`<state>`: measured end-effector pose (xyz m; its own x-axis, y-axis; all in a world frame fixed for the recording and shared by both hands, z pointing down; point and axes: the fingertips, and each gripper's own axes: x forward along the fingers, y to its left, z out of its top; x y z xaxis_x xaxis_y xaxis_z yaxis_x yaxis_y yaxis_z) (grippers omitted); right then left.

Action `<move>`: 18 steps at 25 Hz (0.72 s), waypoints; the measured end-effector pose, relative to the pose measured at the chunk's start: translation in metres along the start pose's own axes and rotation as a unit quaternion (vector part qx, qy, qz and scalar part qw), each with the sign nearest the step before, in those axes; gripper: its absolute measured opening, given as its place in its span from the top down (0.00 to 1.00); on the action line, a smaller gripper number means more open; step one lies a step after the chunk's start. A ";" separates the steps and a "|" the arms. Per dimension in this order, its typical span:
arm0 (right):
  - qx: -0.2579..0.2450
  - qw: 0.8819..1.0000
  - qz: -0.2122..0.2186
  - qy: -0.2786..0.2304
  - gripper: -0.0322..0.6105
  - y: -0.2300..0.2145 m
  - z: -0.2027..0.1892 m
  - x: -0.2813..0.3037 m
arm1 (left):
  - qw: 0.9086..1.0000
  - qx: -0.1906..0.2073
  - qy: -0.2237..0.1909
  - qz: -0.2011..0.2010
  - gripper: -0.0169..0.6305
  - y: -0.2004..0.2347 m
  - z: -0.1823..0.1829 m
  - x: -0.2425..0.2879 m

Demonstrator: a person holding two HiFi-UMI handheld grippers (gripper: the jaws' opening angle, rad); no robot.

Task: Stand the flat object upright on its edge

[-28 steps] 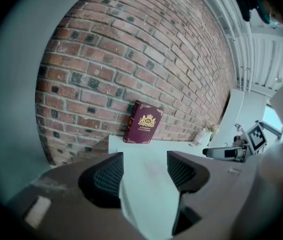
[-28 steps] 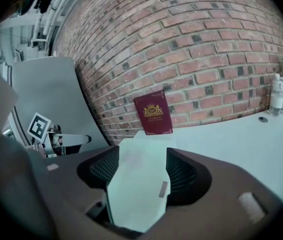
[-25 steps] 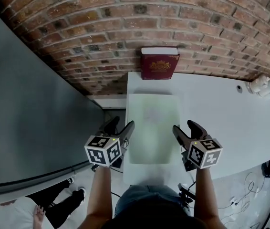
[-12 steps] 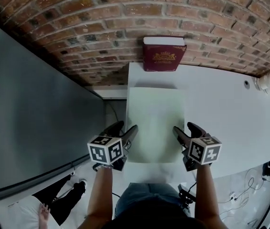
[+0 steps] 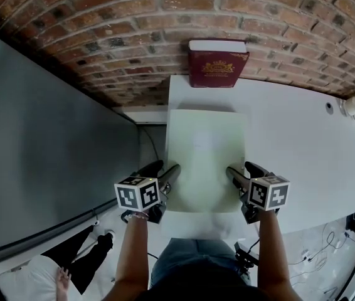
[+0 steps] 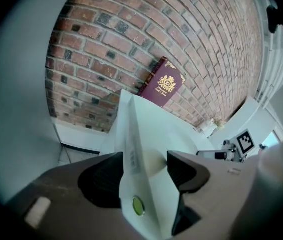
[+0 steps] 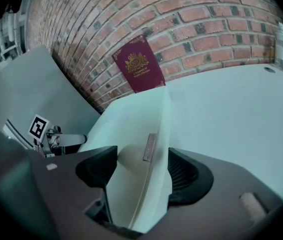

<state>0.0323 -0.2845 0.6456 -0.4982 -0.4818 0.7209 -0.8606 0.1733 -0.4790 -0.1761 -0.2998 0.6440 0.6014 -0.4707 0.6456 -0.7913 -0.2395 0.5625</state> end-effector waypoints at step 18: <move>0.072 0.993 0.076 0.046 0.39 -0.002 -0.007 0.019 | 0.990 -0.094 0.050 -0.097 0.54 0.002 -0.013 0.021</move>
<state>0.0233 -0.2878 0.6639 -0.6342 -0.3778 0.6746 -0.7543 0.1107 -0.6472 -0.1634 -0.2988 0.6655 0.7556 -0.3425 0.5584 -0.6308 -0.1504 0.7612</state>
